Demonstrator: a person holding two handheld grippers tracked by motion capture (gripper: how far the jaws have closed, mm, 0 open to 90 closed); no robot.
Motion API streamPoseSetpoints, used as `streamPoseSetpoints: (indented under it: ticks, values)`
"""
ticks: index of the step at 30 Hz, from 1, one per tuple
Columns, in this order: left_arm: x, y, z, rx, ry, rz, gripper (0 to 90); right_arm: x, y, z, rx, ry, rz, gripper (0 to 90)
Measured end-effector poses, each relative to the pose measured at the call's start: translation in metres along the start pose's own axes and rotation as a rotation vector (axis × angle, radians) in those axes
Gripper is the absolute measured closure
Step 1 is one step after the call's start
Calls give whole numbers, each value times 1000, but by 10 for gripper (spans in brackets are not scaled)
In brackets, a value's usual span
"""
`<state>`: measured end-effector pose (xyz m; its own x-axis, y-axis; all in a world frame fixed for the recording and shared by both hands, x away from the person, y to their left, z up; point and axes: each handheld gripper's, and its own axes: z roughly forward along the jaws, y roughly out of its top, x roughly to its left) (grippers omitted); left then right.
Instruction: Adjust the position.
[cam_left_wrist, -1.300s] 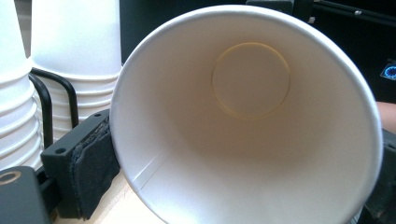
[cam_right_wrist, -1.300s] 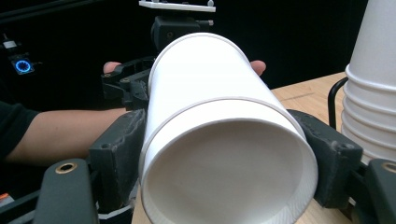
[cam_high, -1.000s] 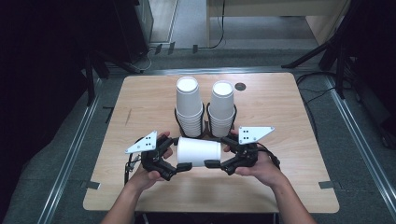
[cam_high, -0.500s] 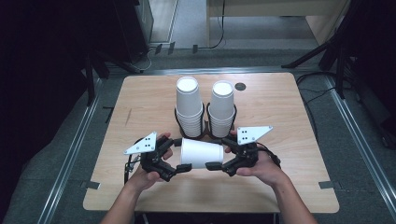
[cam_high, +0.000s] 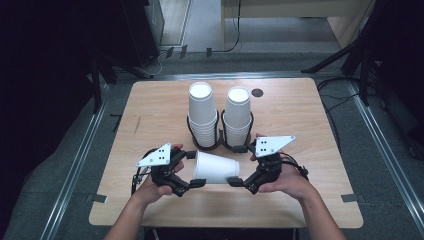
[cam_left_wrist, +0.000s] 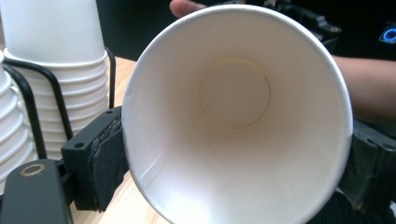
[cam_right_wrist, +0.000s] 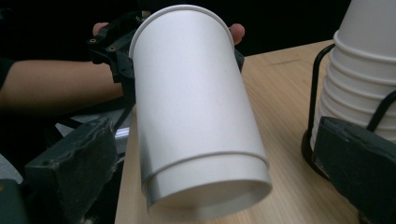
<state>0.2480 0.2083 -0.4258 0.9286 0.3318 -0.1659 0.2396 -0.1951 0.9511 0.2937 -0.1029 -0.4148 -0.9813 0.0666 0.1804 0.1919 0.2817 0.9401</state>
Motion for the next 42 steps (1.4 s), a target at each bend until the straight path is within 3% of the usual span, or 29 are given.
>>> streamPoseSetpoints:
  ticks: [12, 20, 27, 42]
  values:
    - [-2, 19, 1, 180, 65, 94, 98, 10, 8, -8, 108, -65, -81, 0]
    - [-6, 28, 12, 285, 80, 162, 98, 18, 14, 0, 166, -71, -145, 113]
    - [-8, 31, 16, 310, 76, 181, 98, 20, 17, 9, 217, -71, -176, 130]
    - [-12, 32, 20, 323, 68, 201, 98, 21, 12, 36, 328, -68, -172, 104]
